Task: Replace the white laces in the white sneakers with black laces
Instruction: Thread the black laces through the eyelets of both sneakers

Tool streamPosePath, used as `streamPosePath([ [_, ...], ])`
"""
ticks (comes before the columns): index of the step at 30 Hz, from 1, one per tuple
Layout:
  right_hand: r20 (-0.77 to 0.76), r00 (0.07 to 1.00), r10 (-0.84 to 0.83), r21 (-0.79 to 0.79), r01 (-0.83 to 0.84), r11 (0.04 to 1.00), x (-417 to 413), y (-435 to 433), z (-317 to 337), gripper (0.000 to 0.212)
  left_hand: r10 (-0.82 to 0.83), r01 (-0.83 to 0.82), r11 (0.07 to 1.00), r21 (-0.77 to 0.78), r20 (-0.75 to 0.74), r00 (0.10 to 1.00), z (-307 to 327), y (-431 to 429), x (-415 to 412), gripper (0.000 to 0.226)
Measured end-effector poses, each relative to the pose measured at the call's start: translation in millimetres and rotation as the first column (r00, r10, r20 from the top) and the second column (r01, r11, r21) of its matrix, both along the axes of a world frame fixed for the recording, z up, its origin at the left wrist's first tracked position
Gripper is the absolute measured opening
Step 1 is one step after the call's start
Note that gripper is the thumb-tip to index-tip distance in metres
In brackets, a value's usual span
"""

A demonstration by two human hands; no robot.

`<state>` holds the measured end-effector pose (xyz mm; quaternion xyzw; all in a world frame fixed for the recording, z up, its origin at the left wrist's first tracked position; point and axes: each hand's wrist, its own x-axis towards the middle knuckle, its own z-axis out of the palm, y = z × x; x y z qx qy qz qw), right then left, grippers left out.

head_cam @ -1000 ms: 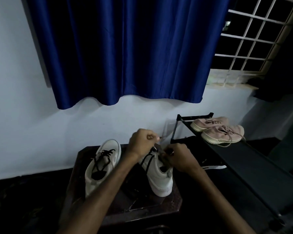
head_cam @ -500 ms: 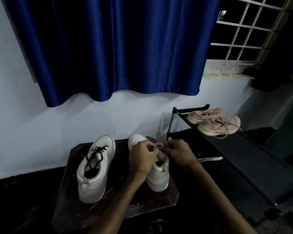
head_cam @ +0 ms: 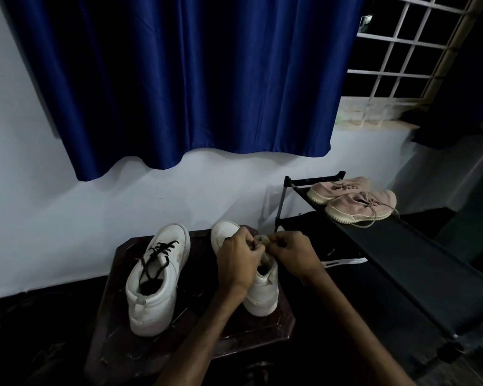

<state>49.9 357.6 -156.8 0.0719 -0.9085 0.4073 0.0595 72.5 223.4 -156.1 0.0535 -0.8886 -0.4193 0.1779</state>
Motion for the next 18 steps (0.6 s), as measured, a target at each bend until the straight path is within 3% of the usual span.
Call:
streamPosePath([
  [4,-0.08,0.996,-0.039,0.105,0.047,0.993,7.5,-10.5,8.1,0.016,-0.116,0.116,0.982,-0.148,0.015,0.993,0.6,-7.6,-1.7,0.012],
  [9,-0.135,0.987,-0.087,0.113,0.103,0.988,13.9,-20.6,7.9,0.018,-0.276,0.269,0.9,-0.344,0.03,0.961,4.3,-25.3,-9.9,0.013],
  [14,-0.134,0.985,-0.112,0.118,0.128,0.985,17.4,-26.5,8.8,0.016,-0.246,0.242,0.963,-0.118,-0.027,0.969,-1.8,-33.2,-13.0,0.007],
  [18,-0.13,0.982,-0.134,0.085,0.146,0.986,15.5,-24.9,4.7,0.014,-0.236,0.235,0.96,-0.155,0.013,0.972,-1.3,-28.9,-14.3,0.007],
])
